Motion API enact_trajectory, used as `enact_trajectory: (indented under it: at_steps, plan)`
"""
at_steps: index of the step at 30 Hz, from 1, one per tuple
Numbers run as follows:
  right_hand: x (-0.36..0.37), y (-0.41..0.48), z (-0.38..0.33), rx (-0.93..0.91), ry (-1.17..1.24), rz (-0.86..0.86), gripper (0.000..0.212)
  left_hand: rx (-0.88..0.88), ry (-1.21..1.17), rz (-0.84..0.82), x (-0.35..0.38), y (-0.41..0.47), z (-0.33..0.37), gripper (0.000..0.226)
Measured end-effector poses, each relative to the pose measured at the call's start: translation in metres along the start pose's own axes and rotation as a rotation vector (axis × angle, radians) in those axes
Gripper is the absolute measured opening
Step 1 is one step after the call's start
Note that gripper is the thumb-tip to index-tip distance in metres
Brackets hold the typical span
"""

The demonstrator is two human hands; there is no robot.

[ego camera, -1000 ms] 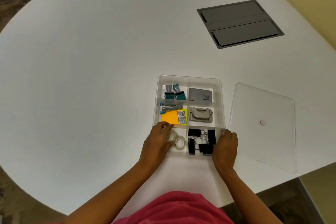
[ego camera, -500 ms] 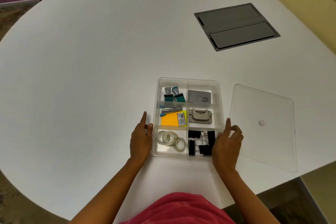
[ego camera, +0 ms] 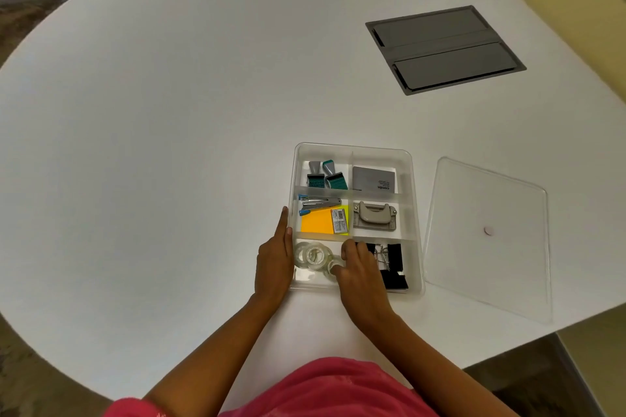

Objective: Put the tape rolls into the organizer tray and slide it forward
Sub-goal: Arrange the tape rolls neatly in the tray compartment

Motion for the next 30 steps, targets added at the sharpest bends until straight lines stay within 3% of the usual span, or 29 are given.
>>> enact_trajectory:
  at_steps: [6, 11, 15, 22, 30]
  plan:
    - [0.007, -0.002, 0.005, 0.038, -0.047, -0.065, 0.02, 0.019, -0.004, 0.004, -0.001, 0.001, 0.003, 0.048]
    - [-0.001, -0.001, 0.007, 0.062, 0.006, -0.007, 0.02, 0.015, 0.008, 0.026, -0.001, 0.003, -0.002, 0.047]
    - [-0.014, 0.012, 0.007, 0.097, 0.062, 0.054, 0.029, 0.015, 0.027, 0.029, -0.001, 0.003, -0.002, 0.046]
    - [0.004, 0.034, -0.006, 0.141, 0.055, -0.149, 0.065, 0.01, 0.008, 0.014, 0.0, 0.004, -0.003, 0.048]
    - [-0.001, 0.038, -0.006, 0.159, 0.044, -0.14, 0.064, 0.007, 0.017, 0.022, -0.001, 0.004, -0.003, 0.047]
Point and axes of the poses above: each hand's wrist, its own y-axis towards the middle knuckle, its own x-axis out of the palm, z = x × y, the point moved 8 cm from there along y, towards the middle knuckle, and after that the axes turned 12 degrees about -z, right-handed, at the moved point
